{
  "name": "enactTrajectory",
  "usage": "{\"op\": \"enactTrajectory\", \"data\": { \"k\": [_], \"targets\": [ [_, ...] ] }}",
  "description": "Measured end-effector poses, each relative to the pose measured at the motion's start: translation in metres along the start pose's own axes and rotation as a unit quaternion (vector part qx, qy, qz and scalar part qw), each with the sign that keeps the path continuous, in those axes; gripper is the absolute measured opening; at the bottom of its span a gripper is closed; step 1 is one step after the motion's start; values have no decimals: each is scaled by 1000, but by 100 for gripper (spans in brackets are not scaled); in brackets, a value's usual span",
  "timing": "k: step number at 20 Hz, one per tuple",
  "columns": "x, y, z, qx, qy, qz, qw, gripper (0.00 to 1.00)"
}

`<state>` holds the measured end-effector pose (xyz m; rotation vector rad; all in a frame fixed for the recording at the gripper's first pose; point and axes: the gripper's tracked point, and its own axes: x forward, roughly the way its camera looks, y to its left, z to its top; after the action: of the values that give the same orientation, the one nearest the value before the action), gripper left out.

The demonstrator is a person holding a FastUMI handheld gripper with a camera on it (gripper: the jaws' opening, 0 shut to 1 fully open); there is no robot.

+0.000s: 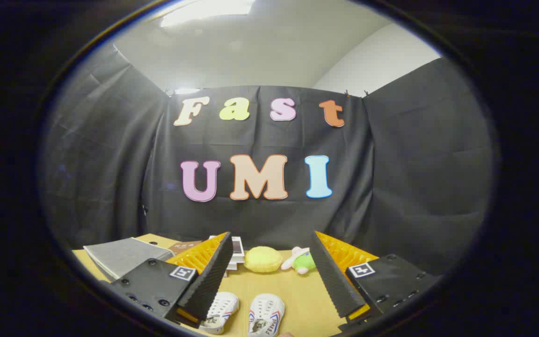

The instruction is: Open the storage box then place both shoes into the box .Put the left shoe in first, then the right shoe, with the right side of both shoes facing outward in a uniform manner.

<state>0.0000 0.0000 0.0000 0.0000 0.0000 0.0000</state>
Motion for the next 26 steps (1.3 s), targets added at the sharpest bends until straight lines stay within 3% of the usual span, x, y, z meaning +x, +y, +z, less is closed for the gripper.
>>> {"op": "enactTrajectory", "data": {
  "k": [19, 26],
  "targets": [
    [7, 13, -1, 11, 3, 19, 1000, 100],
    [2, 51, -24, 87, 44, 65, 993, 100]
  ]
}}
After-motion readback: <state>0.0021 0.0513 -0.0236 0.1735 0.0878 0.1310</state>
